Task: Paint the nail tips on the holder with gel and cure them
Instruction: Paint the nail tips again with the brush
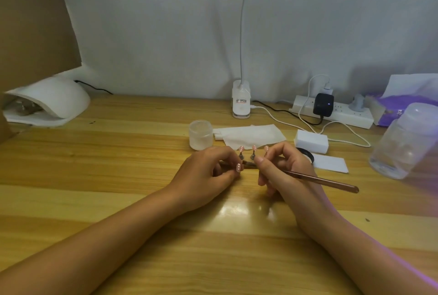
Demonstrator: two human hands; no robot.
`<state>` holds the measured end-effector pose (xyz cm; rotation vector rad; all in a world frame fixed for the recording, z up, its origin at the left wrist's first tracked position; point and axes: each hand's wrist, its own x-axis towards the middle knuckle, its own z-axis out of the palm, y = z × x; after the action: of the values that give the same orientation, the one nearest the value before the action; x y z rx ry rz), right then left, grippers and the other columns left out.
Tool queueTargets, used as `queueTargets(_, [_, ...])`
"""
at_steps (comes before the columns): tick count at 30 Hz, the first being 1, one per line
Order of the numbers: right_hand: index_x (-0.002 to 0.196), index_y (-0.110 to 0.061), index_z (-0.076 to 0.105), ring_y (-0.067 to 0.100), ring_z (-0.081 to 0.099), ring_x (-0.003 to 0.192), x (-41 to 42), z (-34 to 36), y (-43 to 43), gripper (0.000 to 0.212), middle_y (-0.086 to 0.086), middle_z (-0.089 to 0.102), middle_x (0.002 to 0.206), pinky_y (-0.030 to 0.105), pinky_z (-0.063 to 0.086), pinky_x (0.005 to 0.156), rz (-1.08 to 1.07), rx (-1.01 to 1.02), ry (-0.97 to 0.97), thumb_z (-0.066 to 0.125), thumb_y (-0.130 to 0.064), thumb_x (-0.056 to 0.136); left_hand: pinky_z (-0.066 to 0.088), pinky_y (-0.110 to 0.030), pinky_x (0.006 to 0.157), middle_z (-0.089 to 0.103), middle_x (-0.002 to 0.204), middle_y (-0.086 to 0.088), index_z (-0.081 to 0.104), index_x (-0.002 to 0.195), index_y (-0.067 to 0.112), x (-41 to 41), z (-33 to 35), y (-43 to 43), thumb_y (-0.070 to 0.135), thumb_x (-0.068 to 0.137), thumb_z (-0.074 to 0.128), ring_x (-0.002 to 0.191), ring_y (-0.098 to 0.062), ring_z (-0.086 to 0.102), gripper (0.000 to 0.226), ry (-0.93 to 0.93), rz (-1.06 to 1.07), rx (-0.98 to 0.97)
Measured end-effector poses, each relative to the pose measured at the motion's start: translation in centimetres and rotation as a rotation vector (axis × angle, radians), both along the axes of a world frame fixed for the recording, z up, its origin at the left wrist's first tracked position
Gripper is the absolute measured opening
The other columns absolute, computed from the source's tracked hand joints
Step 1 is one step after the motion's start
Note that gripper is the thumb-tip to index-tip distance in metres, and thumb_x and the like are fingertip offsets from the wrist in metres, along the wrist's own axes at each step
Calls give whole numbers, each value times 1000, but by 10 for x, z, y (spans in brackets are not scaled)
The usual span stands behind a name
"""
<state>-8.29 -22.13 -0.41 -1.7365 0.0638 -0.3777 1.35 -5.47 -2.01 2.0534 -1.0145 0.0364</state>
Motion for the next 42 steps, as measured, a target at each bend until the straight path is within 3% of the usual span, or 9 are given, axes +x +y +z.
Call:
queueTargets(6, [80, -14, 51, 16, 50, 63, 1, -1, -1, 16, 5, 55, 69, 32, 42, 55, -4, -43, 14, 63, -10, 90, 35, -16, 60, 63, 89, 18, 69, 90, 27, 0, 1, 0, 18, 87, 72, 64, -5, 52, 9, -33, -4, 29])
queueTargets(11, [80, -10, 52, 6, 52, 55, 3, -3, 1, 20, -3, 58, 59, 19, 42, 53, 7, -61, 29, 60, -21, 95, 35, -20, 60, 60, 88, 19, 67, 90, 26, 0, 0, 0, 19, 86, 73, 63, -8, 52, 9, -36, 5, 36])
queueTargets(20, [83, -12, 55, 5, 58, 60, 3, -4, 1, 17, -3, 64, 66, 17, 45, 53, -24, -73, -8, 65, -22, 91, 37, -20, 60, 62, 90, 17, 69, 91, 27, 1, 0, 0, 22, 87, 72, 65, -9, 53, 7, -43, -2, 34])
queueTargets(27, [84, -10, 55, 25, 60, 68, 0, -2, 3, 20, 17, 64, 78, 30, 48, 60, 2, -167, 18, 68, -25, 89, 40, -22, 62, 61, 90, 16, 70, 98, 23, 0, 0, 0, 21, 87, 72, 66, -8, 53, 11, -53, -2, 41])
queueTargets(30, [82, -10, 55, 20, 59, 67, 1, -2, 3, 18, 17, 64, 77, 33, 48, 60, 9, -202, 40, 67, -22, 90, 40, -22, 62, 60, 91, 16, 70, 97, 23, 0, 0, 0, 22, 86, 72, 66, -8, 53, 11, -45, -4, 38])
queueTargets(37, [78, -10, 52, 6, 56, 57, 2, -4, 1, 18, 2, 60, 64, 22, 44, 54, 27, -178, 54, 65, -13, 90, 38, -22, 61, 59, 88, 20, 69, 90, 28, 2, -1, 0, 20, 87, 71, 62, -7, 51, 10, -33, -7, 25])
queueTargets(42, [81, -8, 54, 6, 58, 60, 3, -4, 0, 19, -2, 62, 63, 17, 44, 53, -34, -89, 14, 64, -20, 92, 37, -21, 61, 59, 87, 19, 69, 90, 30, 2, -2, 0, 23, 87, 72, 62, -7, 51, 8, -41, -7, 30])
